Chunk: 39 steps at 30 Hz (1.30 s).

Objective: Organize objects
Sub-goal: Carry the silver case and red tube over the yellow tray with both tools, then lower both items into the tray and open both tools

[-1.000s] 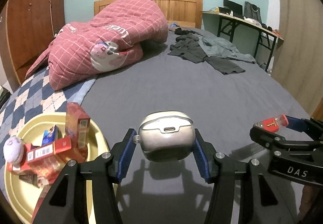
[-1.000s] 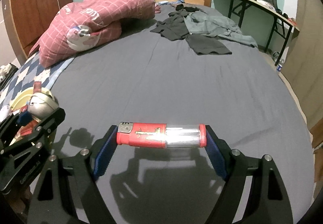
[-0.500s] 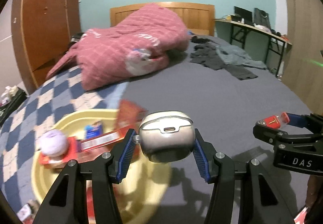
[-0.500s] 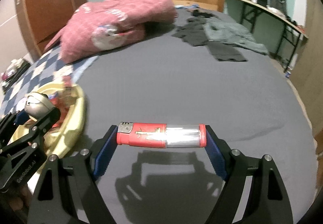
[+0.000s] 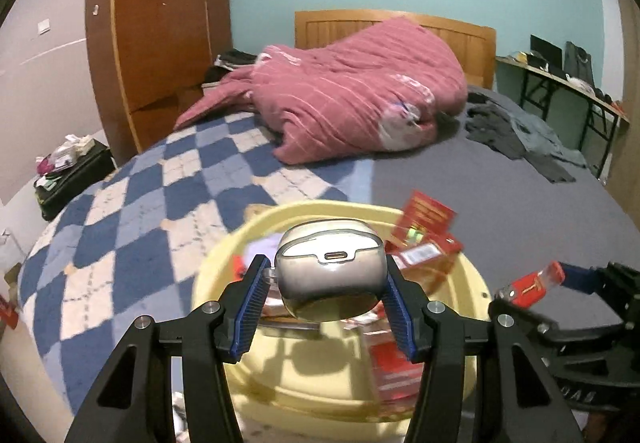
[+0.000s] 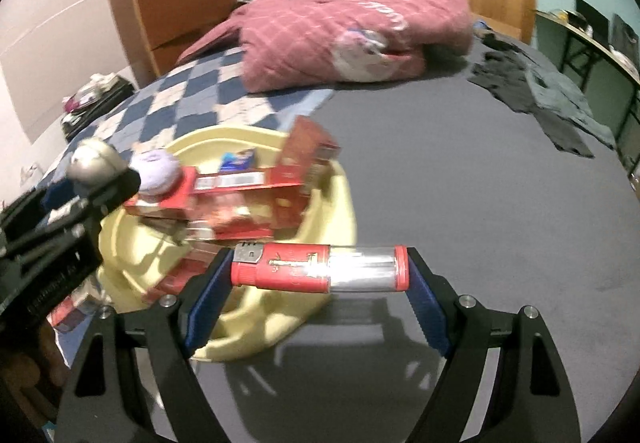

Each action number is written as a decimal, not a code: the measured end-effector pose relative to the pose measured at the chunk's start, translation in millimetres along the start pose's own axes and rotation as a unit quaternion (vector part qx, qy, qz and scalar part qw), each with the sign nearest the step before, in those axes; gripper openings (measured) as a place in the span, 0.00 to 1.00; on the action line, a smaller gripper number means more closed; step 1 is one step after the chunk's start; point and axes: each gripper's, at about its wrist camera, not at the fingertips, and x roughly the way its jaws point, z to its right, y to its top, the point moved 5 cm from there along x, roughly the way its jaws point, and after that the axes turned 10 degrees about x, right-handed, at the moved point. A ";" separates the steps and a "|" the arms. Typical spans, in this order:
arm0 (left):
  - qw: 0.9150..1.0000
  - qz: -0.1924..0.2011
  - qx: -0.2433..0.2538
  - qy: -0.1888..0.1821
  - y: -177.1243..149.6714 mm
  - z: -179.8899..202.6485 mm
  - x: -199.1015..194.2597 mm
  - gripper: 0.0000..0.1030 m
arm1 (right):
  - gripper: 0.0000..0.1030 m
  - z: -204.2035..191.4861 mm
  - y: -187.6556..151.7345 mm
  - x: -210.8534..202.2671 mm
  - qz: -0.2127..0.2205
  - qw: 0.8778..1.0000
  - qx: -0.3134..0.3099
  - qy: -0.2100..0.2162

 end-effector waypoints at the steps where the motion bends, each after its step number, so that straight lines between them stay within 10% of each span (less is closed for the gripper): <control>1: 1.000 0.000 -0.002 0.002 1.0 -3.3 0.4 0.52 | 0.80 -5.7 0.4 1.1 0.000 1.000 -0.004 0.003; 39: 0.995 -0.082 -0.059 -0.022 -51.8 -43.3 92.6 0.53 | 0.80 -44.2 -21.7 65.4 -0.017 0.999 -0.042 0.014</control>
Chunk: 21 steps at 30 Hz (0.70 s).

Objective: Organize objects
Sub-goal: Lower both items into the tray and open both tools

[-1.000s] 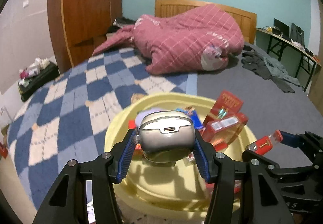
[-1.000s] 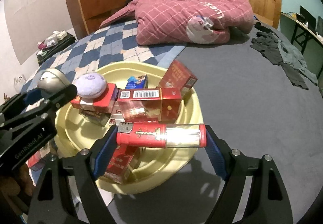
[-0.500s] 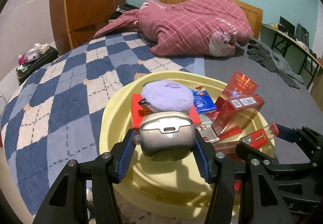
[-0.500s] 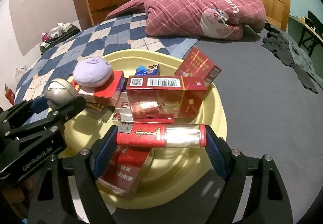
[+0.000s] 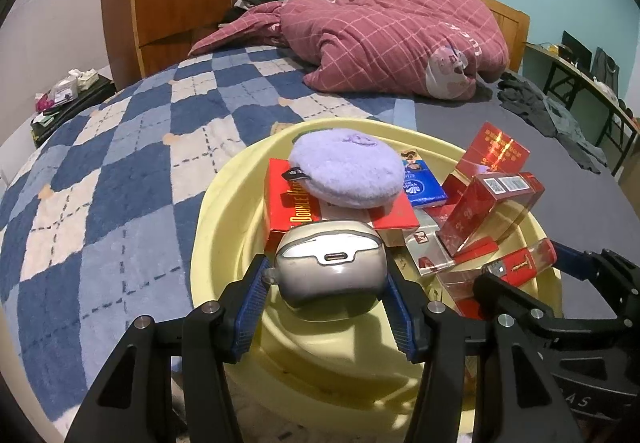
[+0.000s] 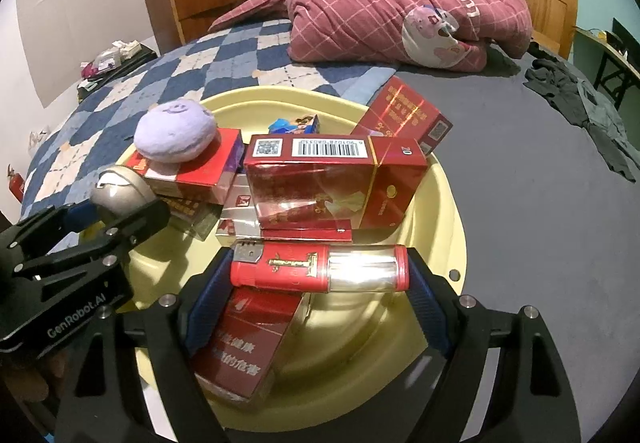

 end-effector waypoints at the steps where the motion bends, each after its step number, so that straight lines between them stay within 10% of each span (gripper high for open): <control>1: 1.000 0.003 0.000 0.002 0.7 -0.2 0.1 0.55 | 0.80 -0.2 -0.1 -0.4 0.001 1.000 -0.001 0.000; 13: 0.999 0.023 -0.022 0.018 3.3 -6.6 -13.0 0.99 | 1.00 16.1 7.7 -21.3 0.031 0.999 0.017 0.006; 21: 0.997 0.004 -0.015 0.071 2.3 8.9 -38.2 1.00 | 1.00 24.1 5.3 -42.6 0.044 0.999 0.020 0.002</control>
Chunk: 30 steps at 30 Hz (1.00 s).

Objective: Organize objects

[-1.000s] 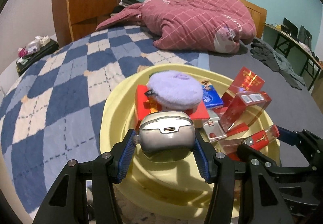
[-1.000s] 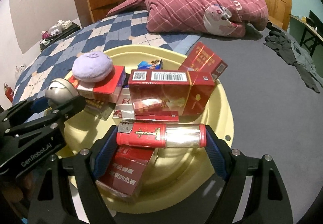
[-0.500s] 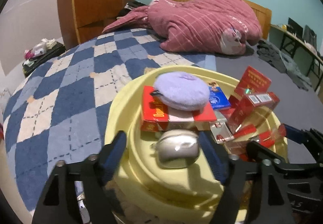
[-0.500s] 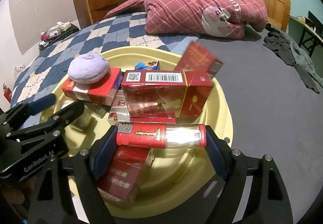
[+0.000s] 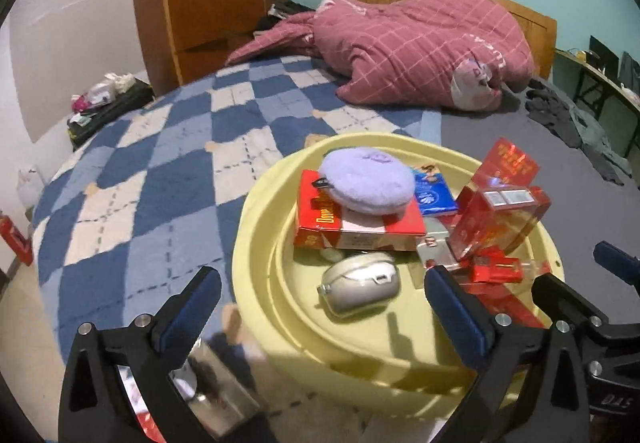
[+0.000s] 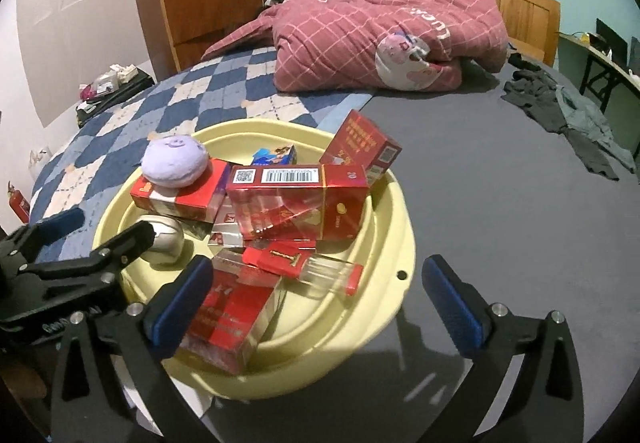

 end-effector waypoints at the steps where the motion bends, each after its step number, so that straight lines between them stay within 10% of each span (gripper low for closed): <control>1: 1.000 0.001 -0.002 0.001 0.5 2.4 -5.7 1.00 | 1.00 2.1 -1.0 -3.1 0.001 1.000 0.003 0.002; 17: 1.000 0.023 -0.017 0.009 -17.4 23.9 -84.6 1.00 | 1.00 33.6 -20.4 -43.3 0.006 1.000 0.002 0.012; 30: 0.999 -0.008 -0.032 -0.017 -19.8 20.3 -69.2 1.00 | 1.00 35.0 -30.1 -40.1 -0.008 1.000 0.009 0.018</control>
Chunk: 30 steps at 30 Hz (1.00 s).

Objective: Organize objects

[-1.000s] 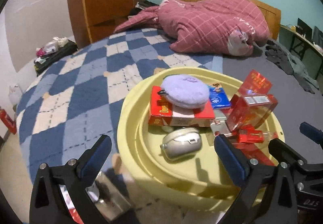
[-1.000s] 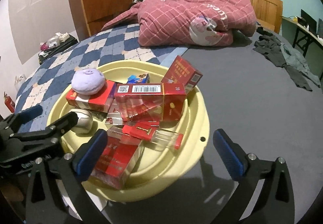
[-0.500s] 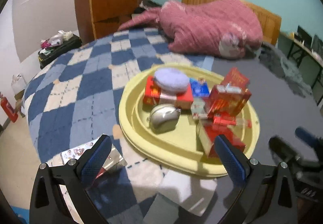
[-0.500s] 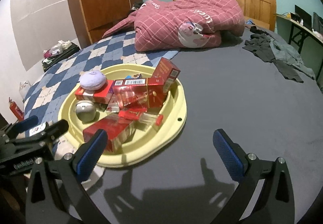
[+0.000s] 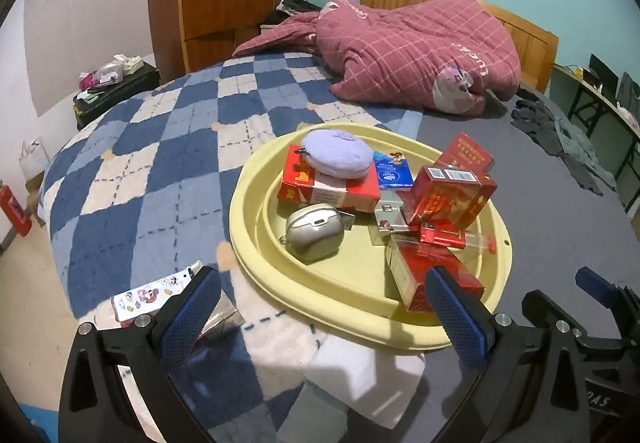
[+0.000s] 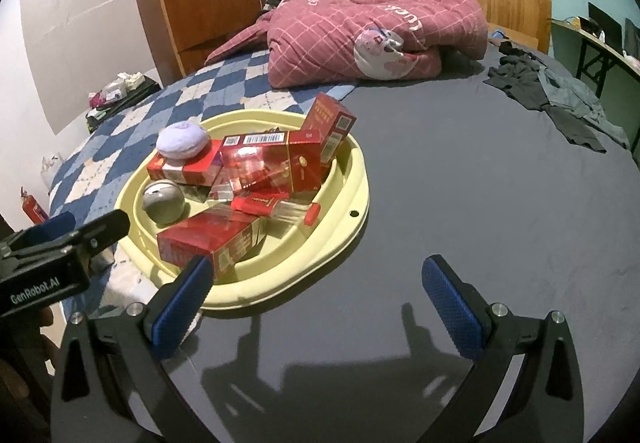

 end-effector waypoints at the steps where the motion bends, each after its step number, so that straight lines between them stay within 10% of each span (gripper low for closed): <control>1: 1.000 0.000 0.004 -0.002 0.7 1.7 0.9 1.00 | 1.00 -0.6 -0.7 0.7 -0.002 1.000 -0.001 -0.001; 30: 1.000 0.000 0.008 -0.024 -0.2 7.2 2.5 0.99 | 1.00 -5.1 -6.9 4.1 -0.010 1.000 -0.005 -0.013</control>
